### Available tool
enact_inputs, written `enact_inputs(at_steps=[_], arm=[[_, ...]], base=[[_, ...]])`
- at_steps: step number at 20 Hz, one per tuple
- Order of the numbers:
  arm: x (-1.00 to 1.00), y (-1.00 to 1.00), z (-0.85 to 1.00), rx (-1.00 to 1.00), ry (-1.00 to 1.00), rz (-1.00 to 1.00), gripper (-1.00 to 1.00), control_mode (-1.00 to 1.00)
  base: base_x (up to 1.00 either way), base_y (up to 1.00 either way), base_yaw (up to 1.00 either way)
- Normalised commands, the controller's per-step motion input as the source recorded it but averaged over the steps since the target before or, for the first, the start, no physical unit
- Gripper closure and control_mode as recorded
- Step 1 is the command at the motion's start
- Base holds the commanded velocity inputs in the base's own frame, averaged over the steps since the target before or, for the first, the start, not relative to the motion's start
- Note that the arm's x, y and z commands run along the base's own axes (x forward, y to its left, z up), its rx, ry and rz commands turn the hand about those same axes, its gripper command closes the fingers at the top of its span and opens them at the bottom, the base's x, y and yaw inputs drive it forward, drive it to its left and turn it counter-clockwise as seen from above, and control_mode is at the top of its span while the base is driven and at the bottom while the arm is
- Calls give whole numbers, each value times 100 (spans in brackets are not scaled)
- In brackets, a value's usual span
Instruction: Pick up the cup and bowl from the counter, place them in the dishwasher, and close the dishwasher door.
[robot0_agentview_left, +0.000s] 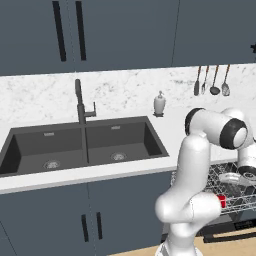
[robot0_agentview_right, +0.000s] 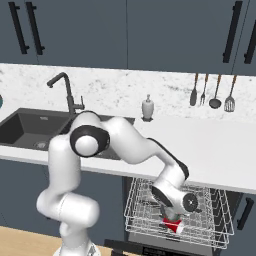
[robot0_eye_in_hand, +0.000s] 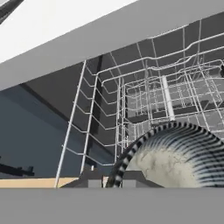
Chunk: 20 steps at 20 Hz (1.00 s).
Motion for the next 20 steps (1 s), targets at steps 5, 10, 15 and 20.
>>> enact_inputs(at_steps=[5, 10, 15, 20], arm=[[0, 12, -16, 12, -18, 3, 100, -100], [32, 32, -15, 3, -17, 4, 100, -100], [40, 40, -33, 0, -10, 6, 100, -100], [41, 38, -31, 0, -1, 5, 100, -100]], base=[[0, 0, 0], [0, 0, 0], [0, 0, 0], [0, 0, 0]])
